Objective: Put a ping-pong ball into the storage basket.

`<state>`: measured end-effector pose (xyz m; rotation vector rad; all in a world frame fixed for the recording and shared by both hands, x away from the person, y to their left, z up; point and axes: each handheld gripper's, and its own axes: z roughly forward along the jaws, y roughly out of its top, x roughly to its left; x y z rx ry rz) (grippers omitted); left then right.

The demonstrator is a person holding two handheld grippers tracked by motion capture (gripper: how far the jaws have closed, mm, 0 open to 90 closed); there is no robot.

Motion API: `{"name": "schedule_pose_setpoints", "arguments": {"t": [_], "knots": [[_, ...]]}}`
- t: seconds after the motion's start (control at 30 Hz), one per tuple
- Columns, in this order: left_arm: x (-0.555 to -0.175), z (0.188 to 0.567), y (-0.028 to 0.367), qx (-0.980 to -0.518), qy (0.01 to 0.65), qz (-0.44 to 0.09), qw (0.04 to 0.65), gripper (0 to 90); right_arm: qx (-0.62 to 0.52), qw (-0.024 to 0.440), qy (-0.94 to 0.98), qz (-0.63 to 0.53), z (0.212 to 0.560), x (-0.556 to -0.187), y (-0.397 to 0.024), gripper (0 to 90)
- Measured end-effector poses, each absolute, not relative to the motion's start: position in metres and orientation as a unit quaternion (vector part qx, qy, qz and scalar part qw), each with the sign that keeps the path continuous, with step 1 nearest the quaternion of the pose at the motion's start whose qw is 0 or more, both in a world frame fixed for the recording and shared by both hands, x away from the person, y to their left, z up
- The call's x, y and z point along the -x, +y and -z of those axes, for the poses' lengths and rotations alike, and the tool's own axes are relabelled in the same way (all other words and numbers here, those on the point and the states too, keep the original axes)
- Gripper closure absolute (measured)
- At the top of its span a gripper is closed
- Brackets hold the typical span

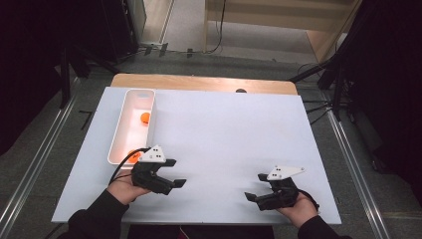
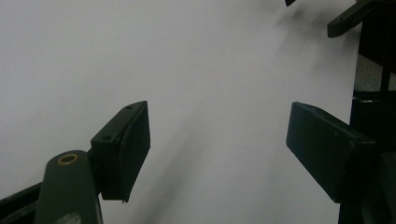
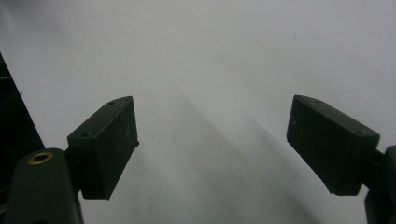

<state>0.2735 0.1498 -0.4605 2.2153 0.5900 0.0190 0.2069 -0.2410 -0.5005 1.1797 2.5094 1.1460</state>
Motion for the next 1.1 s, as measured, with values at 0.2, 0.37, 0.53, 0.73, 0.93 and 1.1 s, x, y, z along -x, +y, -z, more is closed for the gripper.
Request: {"name": "schedule_pose_setpoints", "arguments": {"t": [0.2, 0.37, 0.53, 0.73, 0.93, 1.1], "knots": [[-0.271, 0.466, 0.154, -0.882, 0.237, 0.002, 0.408, 22.2, -0.392, 0.071, 0.835, -0.380, 0.501, -0.207, -0.241, 14.9], [-0.269, 0.468, 0.159, -0.882, 0.238, 0.004, 0.406, 22.2, -0.394, 0.071, 0.834, -0.379, 0.501, -0.207, -0.241, 15.0], [-0.266, 0.471, 0.164, -0.884, 0.239, 0.004, 0.403, 22.2, -0.396, 0.071, 0.834, -0.378, 0.501, -0.207, -0.241, 15.0], [-0.262, 0.473, 0.171, -0.887, 0.235, 0.007, 0.398, 22.2, -0.395, 0.071, 0.833, -0.382, 0.501, -0.208, -0.242, 14.9], [-0.259, 0.475, 0.179, -0.889, 0.237, 0.007, 0.392, 22.2, -0.397, 0.070, 0.831, -0.384, 0.500, -0.208, -0.243, 15.0], [-0.256, 0.475, 0.182, -0.892, 0.233, 0.006, 0.387, 22.4, -0.398, 0.071, 0.830, -0.384, 0.500, -0.208, -0.243, 15.0]]}}
